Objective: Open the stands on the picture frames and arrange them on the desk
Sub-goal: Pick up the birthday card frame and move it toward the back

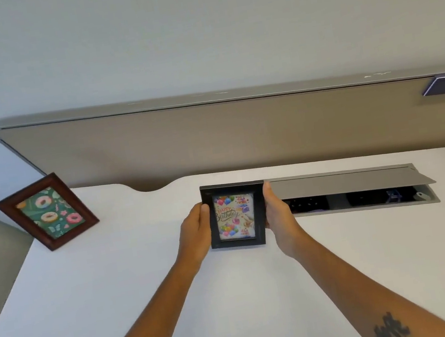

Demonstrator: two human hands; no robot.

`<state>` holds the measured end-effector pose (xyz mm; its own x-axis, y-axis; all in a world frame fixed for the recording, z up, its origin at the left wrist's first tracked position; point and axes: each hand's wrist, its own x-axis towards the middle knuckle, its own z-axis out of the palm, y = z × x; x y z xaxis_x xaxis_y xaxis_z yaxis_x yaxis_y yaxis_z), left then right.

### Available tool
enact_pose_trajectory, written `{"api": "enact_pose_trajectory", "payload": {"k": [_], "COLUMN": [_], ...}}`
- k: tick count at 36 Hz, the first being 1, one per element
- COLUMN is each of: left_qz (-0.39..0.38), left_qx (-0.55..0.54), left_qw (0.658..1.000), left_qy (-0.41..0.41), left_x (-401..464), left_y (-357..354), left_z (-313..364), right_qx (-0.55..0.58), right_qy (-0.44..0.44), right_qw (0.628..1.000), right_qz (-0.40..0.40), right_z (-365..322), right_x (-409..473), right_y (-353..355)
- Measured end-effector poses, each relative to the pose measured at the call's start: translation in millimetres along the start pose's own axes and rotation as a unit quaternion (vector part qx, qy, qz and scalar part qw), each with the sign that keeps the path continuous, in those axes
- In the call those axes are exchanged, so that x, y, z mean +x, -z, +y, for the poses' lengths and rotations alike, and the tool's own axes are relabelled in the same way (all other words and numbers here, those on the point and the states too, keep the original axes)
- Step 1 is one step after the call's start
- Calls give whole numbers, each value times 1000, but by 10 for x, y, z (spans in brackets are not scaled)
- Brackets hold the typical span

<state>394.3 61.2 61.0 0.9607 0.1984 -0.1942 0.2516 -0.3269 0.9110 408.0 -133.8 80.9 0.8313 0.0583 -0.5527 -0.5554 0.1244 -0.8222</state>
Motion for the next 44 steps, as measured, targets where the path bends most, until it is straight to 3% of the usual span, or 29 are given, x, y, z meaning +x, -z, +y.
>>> {"api": "enact_pose_trajectory", "payload": {"k": [20,40,44], "left_qz": [5,-5,-12], "left_qx": [-2,24,32], "left_qw": [1000,1000,999], "left_qy": [0,13,9], "left_x": [805,883,831], "left_y": [-183,-231,-205], "left_z": [15,-36,-51], "right_qx": [22,-2,-34], "right_qy": [16,-3,-7], "right_qw": [997,998,999], "right_qz": [-73,-55,-21], "right_z": [-218,-217,-235], "right_x": [983,977,910], "right_y": [88,80,67]}}
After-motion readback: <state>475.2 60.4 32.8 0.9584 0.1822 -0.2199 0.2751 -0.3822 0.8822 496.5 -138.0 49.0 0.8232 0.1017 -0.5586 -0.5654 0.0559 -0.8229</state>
